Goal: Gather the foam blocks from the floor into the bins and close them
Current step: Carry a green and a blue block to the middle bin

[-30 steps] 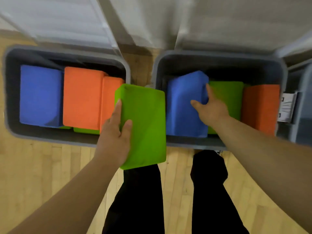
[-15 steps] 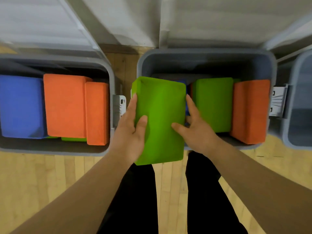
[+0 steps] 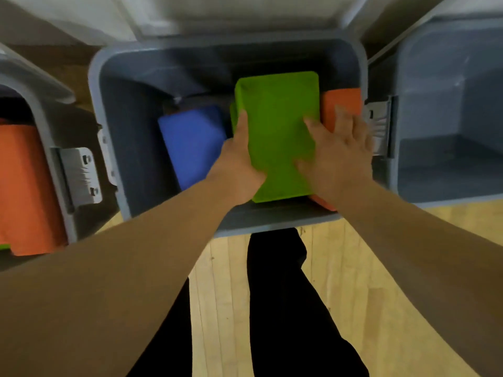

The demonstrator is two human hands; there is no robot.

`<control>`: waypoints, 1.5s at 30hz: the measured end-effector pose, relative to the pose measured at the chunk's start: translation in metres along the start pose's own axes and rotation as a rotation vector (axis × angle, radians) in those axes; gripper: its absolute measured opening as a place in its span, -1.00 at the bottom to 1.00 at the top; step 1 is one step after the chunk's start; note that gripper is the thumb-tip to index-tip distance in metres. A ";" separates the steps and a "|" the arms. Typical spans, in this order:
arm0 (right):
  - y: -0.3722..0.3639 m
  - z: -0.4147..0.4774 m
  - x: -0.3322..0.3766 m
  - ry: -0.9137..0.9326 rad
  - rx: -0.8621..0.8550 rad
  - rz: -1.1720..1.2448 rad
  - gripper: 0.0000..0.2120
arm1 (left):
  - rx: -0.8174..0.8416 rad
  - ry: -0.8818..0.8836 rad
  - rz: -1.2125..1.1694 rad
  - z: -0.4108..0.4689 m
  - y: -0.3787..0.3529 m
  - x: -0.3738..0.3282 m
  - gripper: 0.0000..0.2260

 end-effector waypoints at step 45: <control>-0.108 -0.732 0.042 -1.052 -0.052 1.296 -0.13 | 0.307 -0.694 1.853 -0.512 -0.132 -0.201 -0.12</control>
Point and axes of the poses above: each hand's wrist, its own z-axis towards the middle knuckle, its own y-axis out of the back of the hand, x = y × z, the point moved 10 cm from there along z, towards the middle knuckle, and after that the axes turned 11 degrees about x, right-handed, at the moved point
